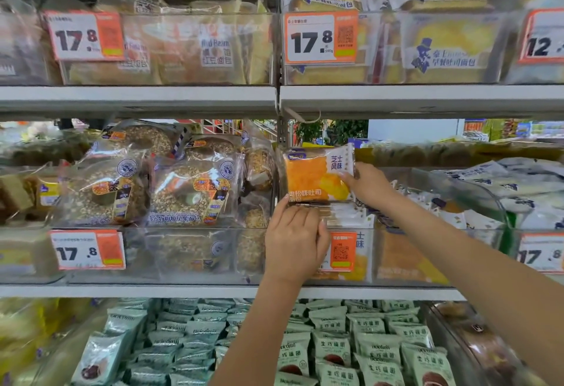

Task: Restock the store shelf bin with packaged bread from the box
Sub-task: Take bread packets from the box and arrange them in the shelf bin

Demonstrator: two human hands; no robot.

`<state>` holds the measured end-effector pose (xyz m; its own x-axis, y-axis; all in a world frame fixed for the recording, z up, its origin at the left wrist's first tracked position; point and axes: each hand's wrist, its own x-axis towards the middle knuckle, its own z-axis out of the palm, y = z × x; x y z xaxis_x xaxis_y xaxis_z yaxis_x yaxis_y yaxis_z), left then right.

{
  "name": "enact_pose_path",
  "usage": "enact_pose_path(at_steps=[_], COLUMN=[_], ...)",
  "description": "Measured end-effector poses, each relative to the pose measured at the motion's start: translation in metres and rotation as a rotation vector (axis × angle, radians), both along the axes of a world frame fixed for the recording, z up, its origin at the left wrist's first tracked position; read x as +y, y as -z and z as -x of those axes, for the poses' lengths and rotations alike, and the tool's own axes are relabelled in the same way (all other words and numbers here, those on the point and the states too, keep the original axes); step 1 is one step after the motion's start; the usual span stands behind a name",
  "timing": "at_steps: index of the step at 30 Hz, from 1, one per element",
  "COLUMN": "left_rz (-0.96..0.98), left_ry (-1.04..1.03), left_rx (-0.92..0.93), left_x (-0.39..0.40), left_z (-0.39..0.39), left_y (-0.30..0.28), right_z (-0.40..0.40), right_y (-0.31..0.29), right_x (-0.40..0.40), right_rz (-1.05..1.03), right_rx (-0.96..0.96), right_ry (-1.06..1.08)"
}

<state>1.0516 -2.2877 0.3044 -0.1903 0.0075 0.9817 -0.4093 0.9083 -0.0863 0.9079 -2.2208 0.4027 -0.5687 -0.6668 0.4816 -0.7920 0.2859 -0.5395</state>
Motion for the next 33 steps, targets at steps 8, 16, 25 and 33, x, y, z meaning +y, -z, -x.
enact_pose_path(at_steps=[8,16,25,33], left_rz=[-0.002,0.064,-0.792,-1.519], left_ry=[-0.059,0.206,0.181,-0.090], left_rx=[-0.101,-0.146,-1.078,-1.195], left_x=[0.004,0.071,0.154,0.148], left_z=[-0.006,-0.060,-0.121,-0.219], left_y=[-0.003,0.085,0.303,0.446], right_z=[-0.012,-0.095,-0.144,-0.176], right_y=[0.015,0.133,0.404,0.529], right_x=[0.055,0.162,0.225,0.211], right_rz=[0.111,0.523,-0.310,-1.235], right_rx=[-0.027,0.052,-0.306,-0.525], right_ry=[0.082,-0.083,-0.154,-0.397])
